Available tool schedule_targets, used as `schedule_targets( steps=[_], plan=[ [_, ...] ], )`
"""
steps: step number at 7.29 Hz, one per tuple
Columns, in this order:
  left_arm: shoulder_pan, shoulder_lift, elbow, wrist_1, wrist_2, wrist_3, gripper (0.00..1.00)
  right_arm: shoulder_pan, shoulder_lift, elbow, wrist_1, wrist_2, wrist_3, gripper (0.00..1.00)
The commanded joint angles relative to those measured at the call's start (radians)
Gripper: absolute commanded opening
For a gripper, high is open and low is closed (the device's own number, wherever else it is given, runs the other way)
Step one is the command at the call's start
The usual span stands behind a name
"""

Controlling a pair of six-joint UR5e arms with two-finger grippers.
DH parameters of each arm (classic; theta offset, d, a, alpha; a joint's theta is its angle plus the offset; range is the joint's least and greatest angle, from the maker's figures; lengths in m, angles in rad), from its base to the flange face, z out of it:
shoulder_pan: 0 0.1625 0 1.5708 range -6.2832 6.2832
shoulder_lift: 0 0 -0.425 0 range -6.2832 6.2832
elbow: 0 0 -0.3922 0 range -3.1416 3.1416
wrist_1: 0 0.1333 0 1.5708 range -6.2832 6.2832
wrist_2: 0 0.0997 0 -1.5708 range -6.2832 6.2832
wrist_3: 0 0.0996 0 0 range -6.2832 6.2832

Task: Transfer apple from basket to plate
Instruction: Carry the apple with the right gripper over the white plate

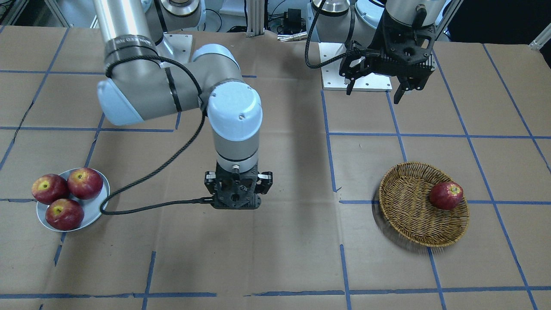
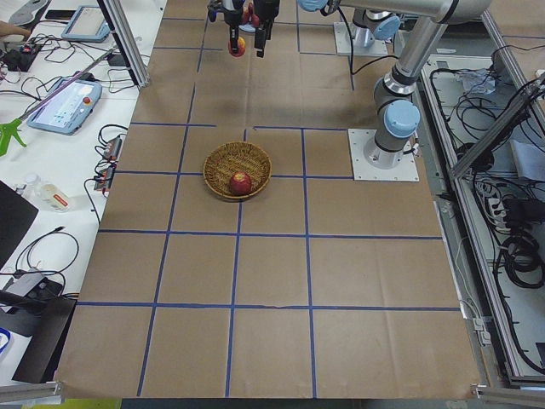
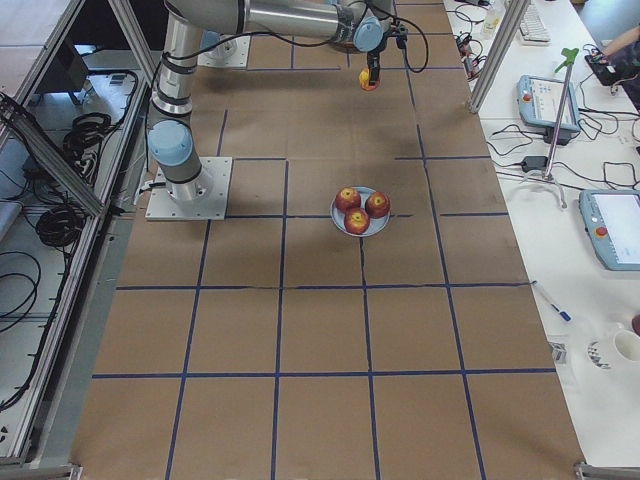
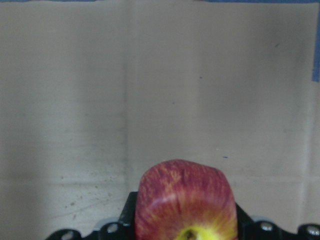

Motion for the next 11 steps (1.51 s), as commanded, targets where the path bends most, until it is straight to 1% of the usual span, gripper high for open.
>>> schedule_targets(
  steps=[1,2,4,5,6,7,8,9,11],
  plan=[
    [0.0,0.007,0.0,-0.003,0.0,0.0,1.0,-0.214,-0.119,0.073,0.076,-0.005,-0.265,0.54],
    [0.0,0.017,-0.011,-0.004,0.0,0.0,1.0,-0.315,-0.165,0.14,0.058,-0.006,-0.418,0.54],
    [0.0,0.032,-0.029,-0.003,0.002,0.0,1.0,-0.505,-0.202,0.217,0.051,0.0,-0.658,0.54],
    [0.0,0.034,-0.031,-0.003,0.0,0.0,1.0,-0.576,-0.203,0.248,0.018,0.003,-0.75,0.53],
    [0.0,0.035,-0.031,-0.003,0.0,0.0,1.0,-0.625,-0.195,0.292,-0.055,0.009,-0.835,0.53],
    [0.0,0.034,-0.032,-0.003,0.0,-0.001,1.0,-0.668,-0.195,0.364,-0.143,0.012,-0.878,0.53],
    [0.0,0.034,-0.034,-0.003,0.0,-0.001,1.0,-0.684,-0.19,0.416,-0.23,0.013,-0.906,0.53],
    [0.0,0.034,-0.034,-0.003,0.0,-0.001,1.0,-0.685,-0.184,0.441,-0.283,0.014,-0.921,0.53],
    [0.0,0.034,-0.034,-0.003,0.0,-0.001,1.0,-0.693,-0.169,0.446,-0.283,0.014,-0.92,0.54]
  ],
)
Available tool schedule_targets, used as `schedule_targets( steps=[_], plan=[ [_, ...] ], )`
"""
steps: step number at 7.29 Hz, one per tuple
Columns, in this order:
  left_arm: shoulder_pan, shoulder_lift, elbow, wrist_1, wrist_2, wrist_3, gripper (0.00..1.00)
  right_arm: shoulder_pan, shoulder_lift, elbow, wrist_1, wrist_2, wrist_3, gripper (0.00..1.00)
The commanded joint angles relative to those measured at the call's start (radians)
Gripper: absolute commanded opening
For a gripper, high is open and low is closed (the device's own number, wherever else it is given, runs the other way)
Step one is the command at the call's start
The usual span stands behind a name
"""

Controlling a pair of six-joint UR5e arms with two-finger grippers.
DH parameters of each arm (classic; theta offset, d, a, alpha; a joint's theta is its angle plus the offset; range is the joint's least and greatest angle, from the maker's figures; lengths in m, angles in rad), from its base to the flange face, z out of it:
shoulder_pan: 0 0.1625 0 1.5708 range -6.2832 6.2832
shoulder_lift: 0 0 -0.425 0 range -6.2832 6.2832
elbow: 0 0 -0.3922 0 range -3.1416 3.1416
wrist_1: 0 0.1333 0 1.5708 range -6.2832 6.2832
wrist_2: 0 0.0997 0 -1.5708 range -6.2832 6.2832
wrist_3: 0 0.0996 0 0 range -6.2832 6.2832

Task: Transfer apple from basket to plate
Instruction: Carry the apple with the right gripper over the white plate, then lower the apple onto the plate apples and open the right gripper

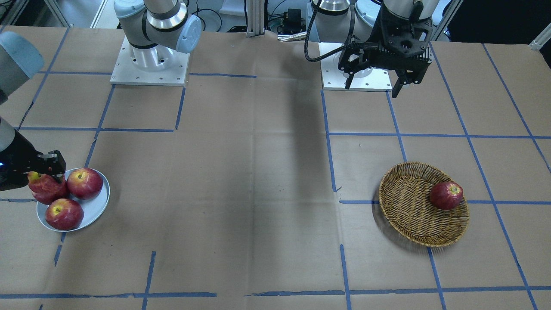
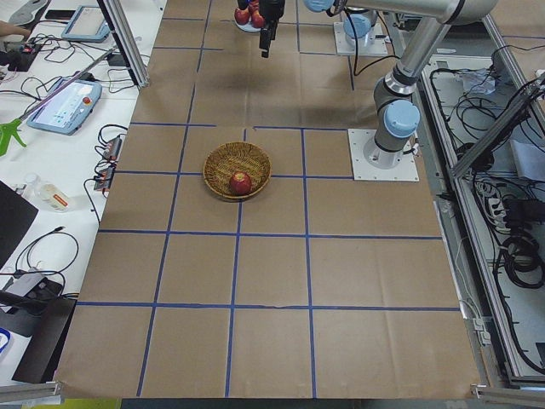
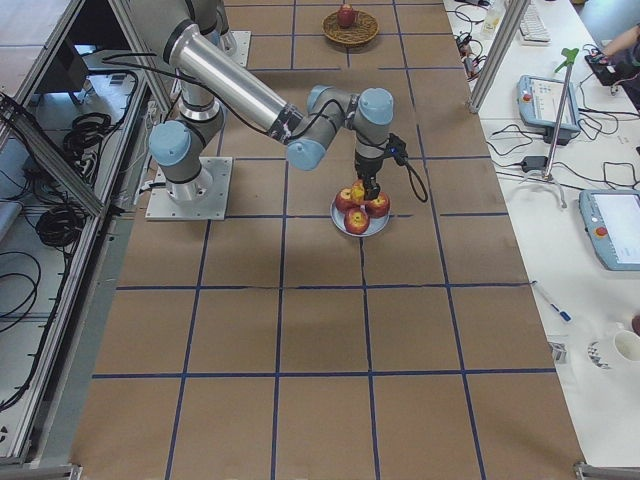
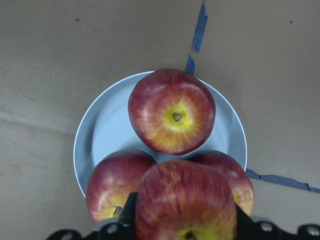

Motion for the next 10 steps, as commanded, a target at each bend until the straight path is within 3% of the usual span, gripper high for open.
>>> schedule_targets(
  steps=[1,2,4,7,10],
  plan=[
    [0.0,0.0,0.0,0.0,0.0,0.0,1.0,-0.006,0.026,0.007,-0.011,0.0,-0.001,0.54],
    [0.0,0.0,0.0,0.0,0.0,0.0,1.0,-0.005,0.028,0.007,-0.011,-0.001,0.0,0.55],
    [0.0,0.0,0.0,0.0,0.0,0.0,1.0,0.0,0.022,0.005,-0.011,0.003,0.003,1.0],
    [0.001,-0.002,-0.002,-0.002,-0.002,0.0,1.0,0.007,0.0,-0.044,0.009,-0.003,0.005,1.0],
    [0.0,-0.002,-0.002,-0.002,-0.002,0.001,1.0,0.085,-0.04,-0.267,0.319,-0.007,0.072,1.0]
  ],
)
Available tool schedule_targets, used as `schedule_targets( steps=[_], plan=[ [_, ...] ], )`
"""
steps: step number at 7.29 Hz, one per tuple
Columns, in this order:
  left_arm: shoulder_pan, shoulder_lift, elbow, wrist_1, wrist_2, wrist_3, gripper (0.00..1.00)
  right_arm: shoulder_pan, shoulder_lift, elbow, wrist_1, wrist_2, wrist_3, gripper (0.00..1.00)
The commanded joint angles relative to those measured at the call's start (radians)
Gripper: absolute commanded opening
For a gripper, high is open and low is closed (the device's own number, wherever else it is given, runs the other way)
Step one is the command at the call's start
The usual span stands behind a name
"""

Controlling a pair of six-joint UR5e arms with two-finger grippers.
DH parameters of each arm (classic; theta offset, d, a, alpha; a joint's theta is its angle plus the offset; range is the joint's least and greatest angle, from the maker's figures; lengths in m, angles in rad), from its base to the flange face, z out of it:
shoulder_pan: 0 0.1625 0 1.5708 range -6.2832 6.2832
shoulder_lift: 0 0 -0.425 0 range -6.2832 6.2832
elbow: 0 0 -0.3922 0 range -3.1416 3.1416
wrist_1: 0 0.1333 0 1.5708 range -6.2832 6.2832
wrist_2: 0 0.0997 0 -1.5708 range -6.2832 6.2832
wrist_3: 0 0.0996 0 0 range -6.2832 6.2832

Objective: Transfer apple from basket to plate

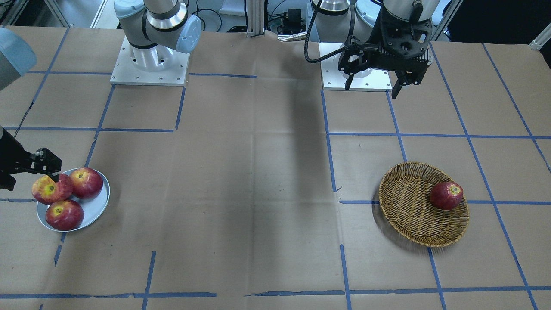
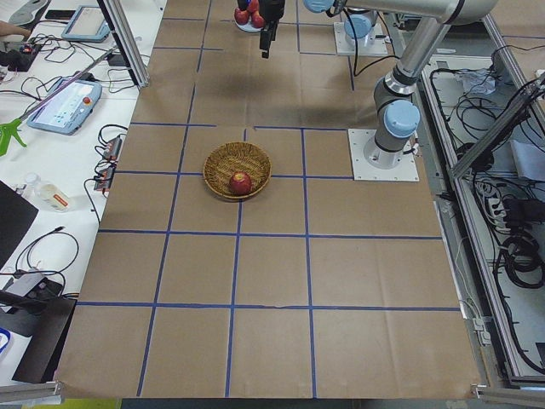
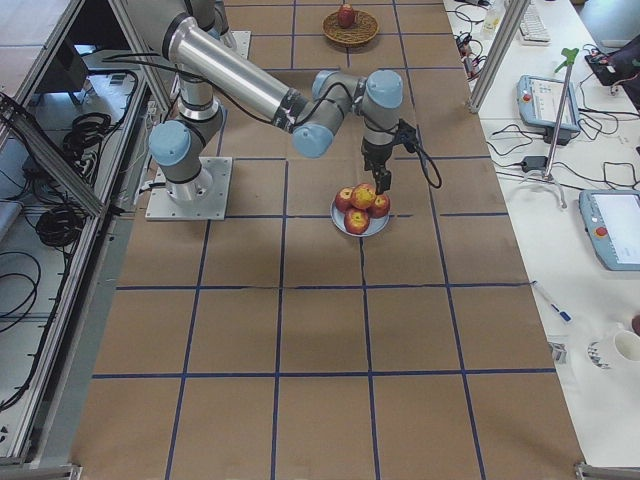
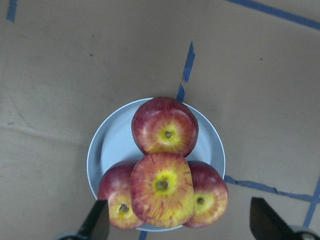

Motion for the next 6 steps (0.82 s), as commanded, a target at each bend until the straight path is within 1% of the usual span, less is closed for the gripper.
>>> schedule_targets(
  steps=[1,2,3,4,5,6],
  plan=[
    [0.0,0.0,0.0,0.0,0.0,0.001,1.0,0.103,-0.029,-0.145,0.242,-0.008,0.139,1.0],
    [0.0,0.001,0.0,0.0,0.001,0.001,1.0,0.172,-0.072,-0.151,0.331,-0.007,0.256,1.0],
    [0.0,-0.003,0.001,0.0,0.001,0.001,1.0,0.244,-0.126,-0.15,0.381,0.001,0.385,1.0],
    [0.0,0.0,0.001,0.0,0.001,0.001,1.0,0.321,-0.158,-0.147,0.425,0.001,0.461,1.0],
    [0.0,0.001,0.0,0.0,0.001,0.001,1.0,0.369,-0.169,-0.145,0.453,0.001,0.542,1.0],
    [0.0,0.001,0.0,0.0,0.001,0.001,1.0,0.384,-0.186,-0.144,0.458,0.002,0.551,1.0]
  ],
)
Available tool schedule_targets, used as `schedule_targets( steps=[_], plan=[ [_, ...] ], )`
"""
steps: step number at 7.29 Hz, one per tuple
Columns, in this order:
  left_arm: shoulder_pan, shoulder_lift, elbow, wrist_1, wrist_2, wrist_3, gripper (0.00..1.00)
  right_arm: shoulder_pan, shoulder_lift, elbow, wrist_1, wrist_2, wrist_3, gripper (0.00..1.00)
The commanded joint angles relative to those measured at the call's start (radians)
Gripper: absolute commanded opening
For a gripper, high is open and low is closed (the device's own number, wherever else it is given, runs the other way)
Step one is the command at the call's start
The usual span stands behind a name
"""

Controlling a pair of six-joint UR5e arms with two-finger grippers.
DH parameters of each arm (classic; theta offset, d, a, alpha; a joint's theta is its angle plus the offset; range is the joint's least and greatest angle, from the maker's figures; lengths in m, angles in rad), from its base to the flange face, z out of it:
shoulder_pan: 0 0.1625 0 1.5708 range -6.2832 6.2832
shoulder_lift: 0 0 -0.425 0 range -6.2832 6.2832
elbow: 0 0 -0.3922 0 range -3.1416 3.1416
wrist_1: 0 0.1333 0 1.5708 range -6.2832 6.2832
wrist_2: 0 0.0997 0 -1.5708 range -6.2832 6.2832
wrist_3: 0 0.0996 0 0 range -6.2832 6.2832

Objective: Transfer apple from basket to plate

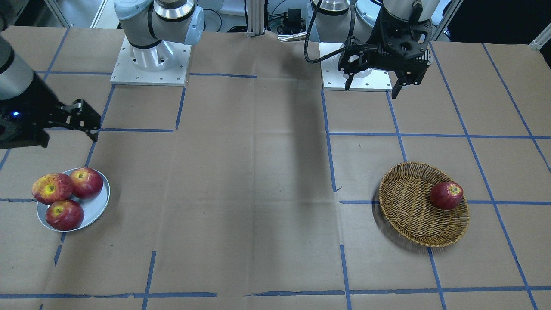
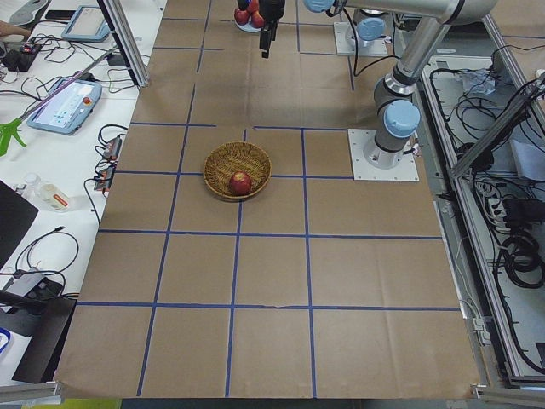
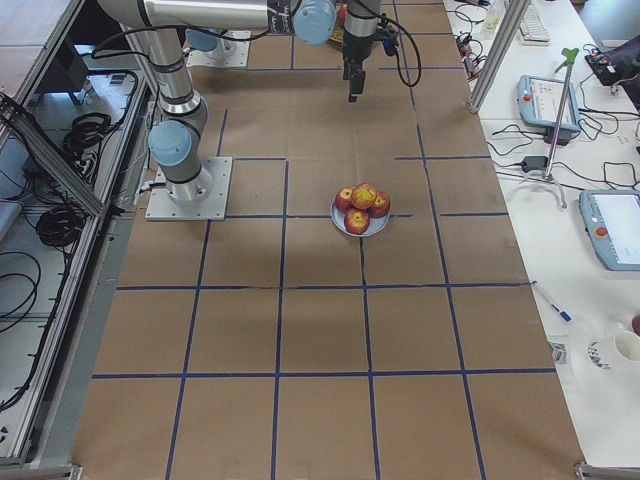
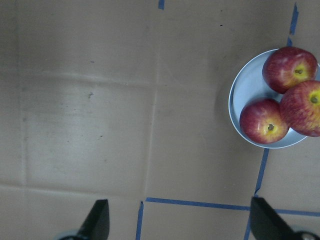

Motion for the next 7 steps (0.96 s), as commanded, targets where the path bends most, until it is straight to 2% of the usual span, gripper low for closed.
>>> schedule_targets(
  steps=[1,3,7],
  plan=[
    [0.0,0.004,-0.002,-0.002,0.0,0.0,1.0,0.041,-0.035,0.014,0.047,0.001,0.078,1.0],
    [0.0,0.004,-0.002,-0.003,0.0,0.0,1.0,0.04,-0.061,0.064,0.04,0.004,0.067,1.0],
    [0.0,-0.002,-0.001,-0.008,0.0,-0.002,1.0,0.038,-0.066,0.071,0.033,0.004,0.069,1.0]
  ],
)
